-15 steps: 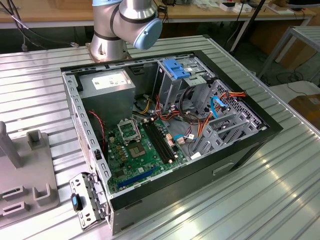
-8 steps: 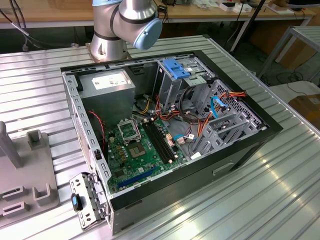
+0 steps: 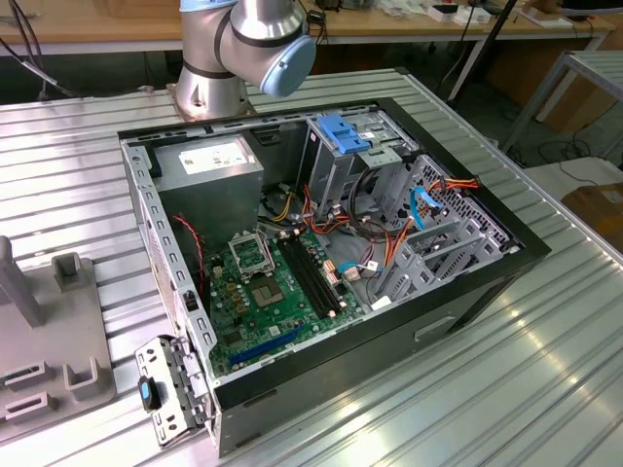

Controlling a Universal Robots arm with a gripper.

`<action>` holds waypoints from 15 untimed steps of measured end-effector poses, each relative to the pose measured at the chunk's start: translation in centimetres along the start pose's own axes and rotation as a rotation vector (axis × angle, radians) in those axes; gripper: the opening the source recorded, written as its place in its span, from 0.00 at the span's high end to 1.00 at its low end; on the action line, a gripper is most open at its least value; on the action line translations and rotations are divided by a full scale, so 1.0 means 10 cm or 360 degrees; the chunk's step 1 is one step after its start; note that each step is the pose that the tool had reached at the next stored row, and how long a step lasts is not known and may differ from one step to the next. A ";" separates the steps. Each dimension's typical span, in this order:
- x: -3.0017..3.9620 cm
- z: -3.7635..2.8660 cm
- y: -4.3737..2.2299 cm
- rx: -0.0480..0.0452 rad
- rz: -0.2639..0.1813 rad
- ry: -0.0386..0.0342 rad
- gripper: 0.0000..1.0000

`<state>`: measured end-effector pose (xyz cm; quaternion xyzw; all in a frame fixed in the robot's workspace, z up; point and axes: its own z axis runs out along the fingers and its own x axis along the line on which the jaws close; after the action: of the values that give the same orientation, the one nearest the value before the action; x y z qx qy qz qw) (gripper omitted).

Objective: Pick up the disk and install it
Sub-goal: 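Pick up the disk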

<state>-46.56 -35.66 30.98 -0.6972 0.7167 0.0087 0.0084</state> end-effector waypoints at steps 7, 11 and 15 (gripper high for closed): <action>-0.049 0.026 -0.007 0.0000 0.0000 0.0000 0.28; -0.052 0.026 -0.008 0.0000 0.0000 0.0000 0.28; -0.052 0.026 -0.001 0.0000 0.0000 0.0000 0.28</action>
<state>-46.54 -35.13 30.73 -0.6973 0.7167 0.0087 0.0084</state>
